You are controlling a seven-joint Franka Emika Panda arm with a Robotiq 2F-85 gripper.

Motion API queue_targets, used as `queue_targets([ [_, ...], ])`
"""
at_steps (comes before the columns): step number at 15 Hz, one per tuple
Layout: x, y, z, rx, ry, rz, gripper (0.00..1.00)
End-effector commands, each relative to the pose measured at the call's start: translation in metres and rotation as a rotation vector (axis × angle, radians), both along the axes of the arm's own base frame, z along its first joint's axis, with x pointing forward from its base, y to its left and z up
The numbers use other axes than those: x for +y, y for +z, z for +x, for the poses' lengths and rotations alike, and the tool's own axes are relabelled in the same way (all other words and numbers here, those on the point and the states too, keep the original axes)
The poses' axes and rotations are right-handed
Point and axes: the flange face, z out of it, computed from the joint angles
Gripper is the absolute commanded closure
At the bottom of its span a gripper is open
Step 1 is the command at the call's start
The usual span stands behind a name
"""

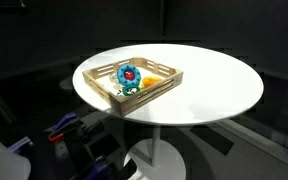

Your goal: Move the tray to the right then put the blue ring on the table

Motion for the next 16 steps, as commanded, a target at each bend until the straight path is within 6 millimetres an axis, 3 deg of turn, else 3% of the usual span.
queue_targets([
  [1, 0.000, 0.001, 0.000, 0.000, 0.000, 0.000, 0.00],
  [4, 0.000, 0.001, 0.000, -0.001, 0.000, 0.000, 0.00],
  [6, -0.002, -0.009, 0.004, 0.008, -0.010, 0.004, 0.00],
  [11, 0.004, -0.047, 0.021, 0.039, -0.020, 0.020, 0.00],
  [16, 0.028, -0.091, 0.049, 0.034, -0.022, 0.042, 0.00],
])
